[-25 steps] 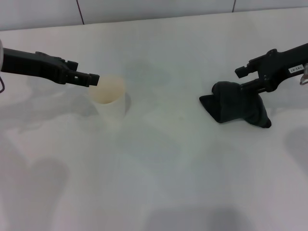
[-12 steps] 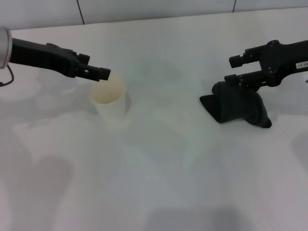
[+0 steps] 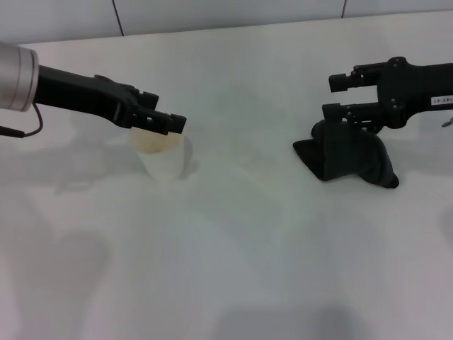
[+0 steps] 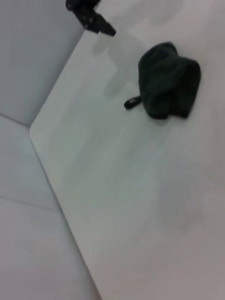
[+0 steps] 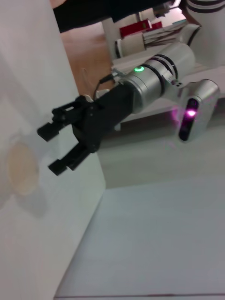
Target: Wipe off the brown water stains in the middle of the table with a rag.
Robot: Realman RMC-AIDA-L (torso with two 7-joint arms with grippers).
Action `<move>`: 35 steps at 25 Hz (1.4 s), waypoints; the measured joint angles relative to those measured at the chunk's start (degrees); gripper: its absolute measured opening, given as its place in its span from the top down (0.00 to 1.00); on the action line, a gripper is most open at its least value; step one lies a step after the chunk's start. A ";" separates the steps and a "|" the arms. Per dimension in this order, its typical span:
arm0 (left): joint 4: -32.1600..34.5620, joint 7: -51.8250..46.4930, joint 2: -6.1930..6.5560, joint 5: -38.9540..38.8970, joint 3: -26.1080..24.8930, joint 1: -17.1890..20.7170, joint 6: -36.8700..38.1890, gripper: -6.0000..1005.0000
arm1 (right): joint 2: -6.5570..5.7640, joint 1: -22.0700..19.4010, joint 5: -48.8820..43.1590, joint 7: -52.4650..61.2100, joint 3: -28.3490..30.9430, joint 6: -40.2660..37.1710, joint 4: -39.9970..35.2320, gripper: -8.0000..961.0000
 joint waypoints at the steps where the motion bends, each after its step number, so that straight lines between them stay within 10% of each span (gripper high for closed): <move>1: 0.10 -0.01 0.00 -0.02 0.00 0.01 0.17 0.11 | 0.00 -0.18 0.25 -0.08 0.00 0.06 -0.05 0.36; 35: 1.88 -1.20 -0.10 6.19 0.00 1.32 2.99 0.11 | -0.18 -6.67 -3.78 -8.75 -0.10 10.35 -3.85 0.36</move>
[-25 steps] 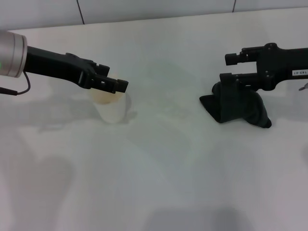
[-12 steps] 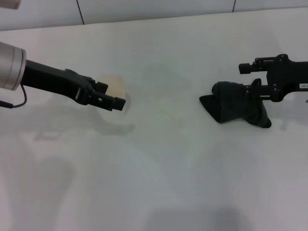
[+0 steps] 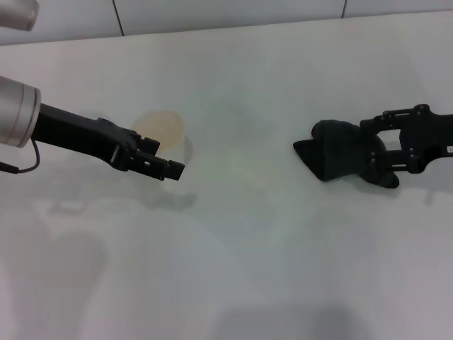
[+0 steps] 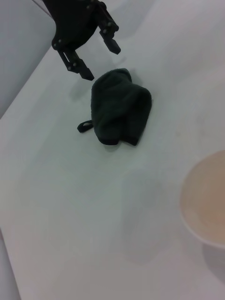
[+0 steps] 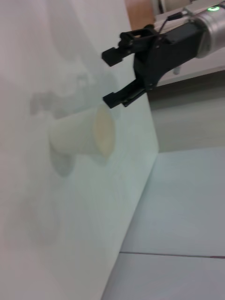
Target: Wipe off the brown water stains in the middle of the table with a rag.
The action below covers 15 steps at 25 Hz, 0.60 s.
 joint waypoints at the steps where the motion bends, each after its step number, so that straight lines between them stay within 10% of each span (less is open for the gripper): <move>1: 0.00 -0.02 0.00 0.04 0.00 0.01 0.00 0.11 | -0.07 -0.02 -0.31 -0.17 0.00 0.03 0.15 0.36; 15: -0.09 -0.58 0.01 0.90 0.00 -0.01 0.54 0.11 | -0.45 0.48 -1.27 -1.09 0.00 0.65 1.96 0.36</move>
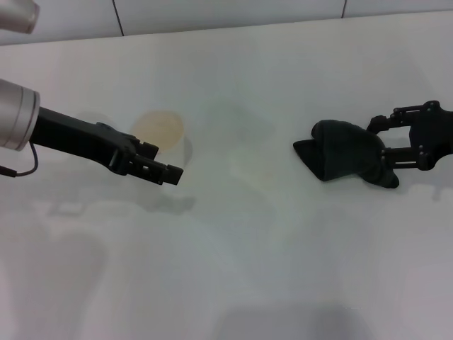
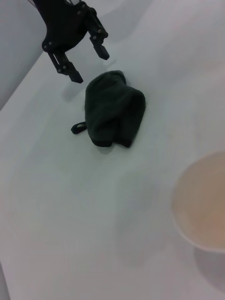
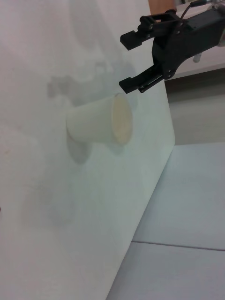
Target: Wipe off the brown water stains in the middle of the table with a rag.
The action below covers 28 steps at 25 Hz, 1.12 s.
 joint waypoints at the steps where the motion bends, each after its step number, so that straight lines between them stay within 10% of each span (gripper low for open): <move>1: -0.09 -0.01 0.01 0.09 0.00 0.00 0.02 0.11 | 0.06 0.03 0.02 0.00 0.00 0.00 0.02 0.36; 28: -6.06 -1.50 0.30 3.82 0.00 -1.68 2.91 0.11 | -0.10 0.02 1.20 -0.19 0.00 1.75 0.13 0.36</move>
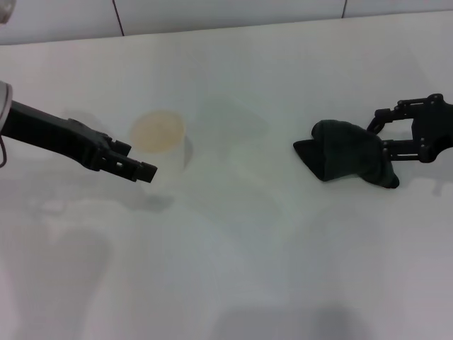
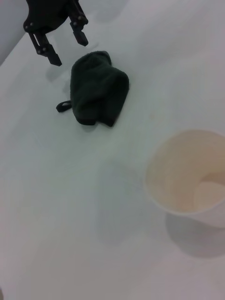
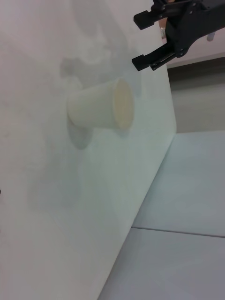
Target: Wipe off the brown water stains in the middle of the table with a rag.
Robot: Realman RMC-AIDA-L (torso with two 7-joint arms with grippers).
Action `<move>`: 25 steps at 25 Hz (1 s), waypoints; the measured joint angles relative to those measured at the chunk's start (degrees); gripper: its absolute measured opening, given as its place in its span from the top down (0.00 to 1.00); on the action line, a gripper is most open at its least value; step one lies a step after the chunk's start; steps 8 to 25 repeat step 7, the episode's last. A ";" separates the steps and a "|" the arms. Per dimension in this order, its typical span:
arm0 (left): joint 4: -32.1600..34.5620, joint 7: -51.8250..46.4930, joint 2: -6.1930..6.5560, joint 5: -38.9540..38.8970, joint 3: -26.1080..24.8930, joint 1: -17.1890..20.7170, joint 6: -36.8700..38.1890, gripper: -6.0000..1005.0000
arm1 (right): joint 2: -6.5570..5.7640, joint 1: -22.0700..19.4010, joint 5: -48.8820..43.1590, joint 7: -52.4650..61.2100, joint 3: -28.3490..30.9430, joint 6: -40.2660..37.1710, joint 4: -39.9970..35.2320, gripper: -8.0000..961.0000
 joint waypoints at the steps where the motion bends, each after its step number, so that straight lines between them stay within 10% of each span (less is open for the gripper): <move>1: -0.15 -0.01 0.02 0.05 0.00 -0.06 -0.12 0.11 | 0.02 -0.03 0.10 -0.02 0.00 0.00 0.00 0.36; 25: -0.65 -0.02 0.09 0.18 0.00 -0.11 -0.29 0.11 | 0.15 0.00 0.14 -0.12 0.00 0.00 -0.01 0.36</move>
